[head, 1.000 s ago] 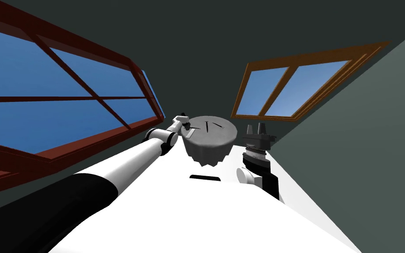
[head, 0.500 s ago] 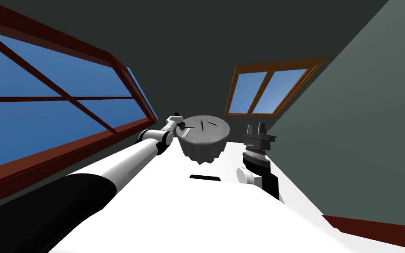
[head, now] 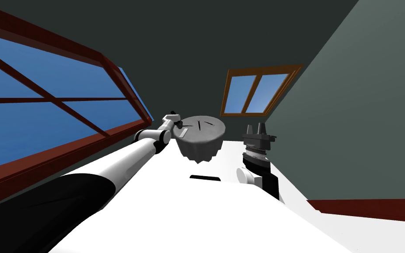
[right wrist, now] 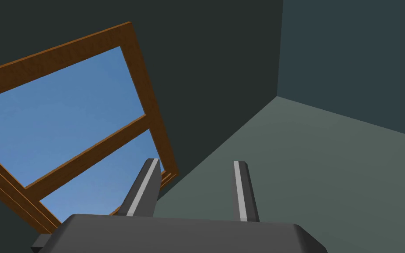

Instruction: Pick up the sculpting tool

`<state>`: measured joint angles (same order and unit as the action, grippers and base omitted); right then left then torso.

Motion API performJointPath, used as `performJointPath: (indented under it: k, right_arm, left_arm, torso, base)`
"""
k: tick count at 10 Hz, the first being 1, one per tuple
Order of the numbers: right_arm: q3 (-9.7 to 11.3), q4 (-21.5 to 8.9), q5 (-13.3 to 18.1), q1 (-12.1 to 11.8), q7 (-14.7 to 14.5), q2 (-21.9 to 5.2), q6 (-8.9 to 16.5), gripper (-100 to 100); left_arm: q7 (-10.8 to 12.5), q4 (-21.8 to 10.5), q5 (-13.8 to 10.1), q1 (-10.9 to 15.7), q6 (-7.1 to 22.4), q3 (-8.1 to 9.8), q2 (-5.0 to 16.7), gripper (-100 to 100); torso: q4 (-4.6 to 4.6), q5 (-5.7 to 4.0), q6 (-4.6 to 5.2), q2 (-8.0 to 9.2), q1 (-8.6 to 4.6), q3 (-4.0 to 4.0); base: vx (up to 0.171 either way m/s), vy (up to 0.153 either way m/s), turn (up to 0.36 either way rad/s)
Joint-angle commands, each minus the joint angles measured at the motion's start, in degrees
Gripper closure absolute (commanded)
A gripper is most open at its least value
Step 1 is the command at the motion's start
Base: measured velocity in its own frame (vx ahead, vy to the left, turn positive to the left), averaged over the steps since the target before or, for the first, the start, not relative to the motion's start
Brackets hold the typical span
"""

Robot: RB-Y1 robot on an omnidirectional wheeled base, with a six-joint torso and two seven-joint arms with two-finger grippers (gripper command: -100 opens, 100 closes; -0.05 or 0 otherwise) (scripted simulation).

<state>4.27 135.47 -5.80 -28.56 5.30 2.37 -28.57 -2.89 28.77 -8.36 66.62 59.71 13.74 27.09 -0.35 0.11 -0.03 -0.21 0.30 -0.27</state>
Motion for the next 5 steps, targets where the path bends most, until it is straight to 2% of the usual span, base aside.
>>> performJointPath:
  k: [1,2,3,4,5]
  right_arm:
    - [0.0,0.0,0.0,0.0,0.0,0.0,0.0,0]
    - [0.0,0.0,0.0,0.0,0.0,0.0,0.0,0]
    - [0.0,0.0,0.0,0.0,0.0,0.0,0.0,0]
    - [0.01,0.0,0.0,0.02,0.0,0.0,0.0,0]
    - [0.0,0.0,0.0,0.0,0.0,0.0,0.0,0]
  left_arm:
    - [-0.28,-2.86,-0.1,0.49,-0.13,0.06,0.27,100]
    - [-0.28,-3.88,-0.1,0.49,-0.13,0.06,0.27,100]
    - [-1.25,-5.67,1.1,0.57,-0.77,2.87,2.78,100]
    - [-0.68,-5.42,0.63,0.83,-0.74,1.52,1.74,100]
    - [-0.85,-5.75,0.7,0.89,-1.0,1.74,1.85,0]
  torso:
    - [0.0,0.0,0.0,0.0,0.0,0.0]
    - [-0.02,0.01,0.0,-0.04,0.03,-0.03]
    - [-0.02,0.01,0.0,-0.05,0.04,-0.04]
    - [0.0,-0.01,0.16,0.02,-0.07,0.0]
    - [0.03,-0.03,0.03,0.01,-0.07,0.02]
  base:
    - [0.006,0.0,0.005]
    - [0.0,0.0,0.0]
    - [-0.039,-0.025,-0.376]
    - [-0.026,-0.007,-0.101]
    - [-0.002,-0.002,0.012]
